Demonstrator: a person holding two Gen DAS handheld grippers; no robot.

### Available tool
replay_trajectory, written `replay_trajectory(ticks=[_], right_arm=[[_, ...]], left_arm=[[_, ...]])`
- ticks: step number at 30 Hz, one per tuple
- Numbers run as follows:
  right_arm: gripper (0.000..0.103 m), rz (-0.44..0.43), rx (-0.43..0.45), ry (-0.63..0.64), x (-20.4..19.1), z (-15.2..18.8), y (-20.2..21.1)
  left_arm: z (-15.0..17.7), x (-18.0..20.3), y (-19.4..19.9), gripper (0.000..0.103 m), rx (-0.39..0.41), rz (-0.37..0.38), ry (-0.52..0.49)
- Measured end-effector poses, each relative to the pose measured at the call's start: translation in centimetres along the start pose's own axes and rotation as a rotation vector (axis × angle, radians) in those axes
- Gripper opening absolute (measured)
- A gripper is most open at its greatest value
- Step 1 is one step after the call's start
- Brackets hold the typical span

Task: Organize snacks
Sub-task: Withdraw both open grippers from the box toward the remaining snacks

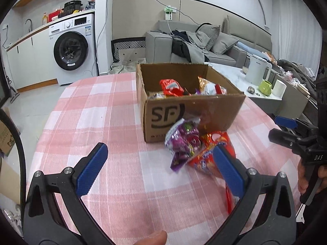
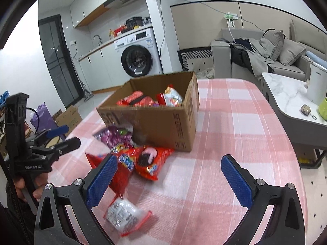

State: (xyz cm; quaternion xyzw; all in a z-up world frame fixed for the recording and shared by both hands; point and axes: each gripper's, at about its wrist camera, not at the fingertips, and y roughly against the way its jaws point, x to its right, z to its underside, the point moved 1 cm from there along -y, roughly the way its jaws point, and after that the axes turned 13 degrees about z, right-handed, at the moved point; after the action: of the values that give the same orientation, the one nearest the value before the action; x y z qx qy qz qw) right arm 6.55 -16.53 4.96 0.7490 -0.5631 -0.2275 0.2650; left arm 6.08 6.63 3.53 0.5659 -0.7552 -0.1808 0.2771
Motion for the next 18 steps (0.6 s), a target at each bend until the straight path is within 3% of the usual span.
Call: replay_trajectory(ticks=[18], right_arm=[[0.103, -0.032, -0.145, 0.103, -2.8, 4.3, -1.4]], left_arm=[[3.7, 1.6, -0.2, 0.102, -0.087, 0.032, -0.014]])
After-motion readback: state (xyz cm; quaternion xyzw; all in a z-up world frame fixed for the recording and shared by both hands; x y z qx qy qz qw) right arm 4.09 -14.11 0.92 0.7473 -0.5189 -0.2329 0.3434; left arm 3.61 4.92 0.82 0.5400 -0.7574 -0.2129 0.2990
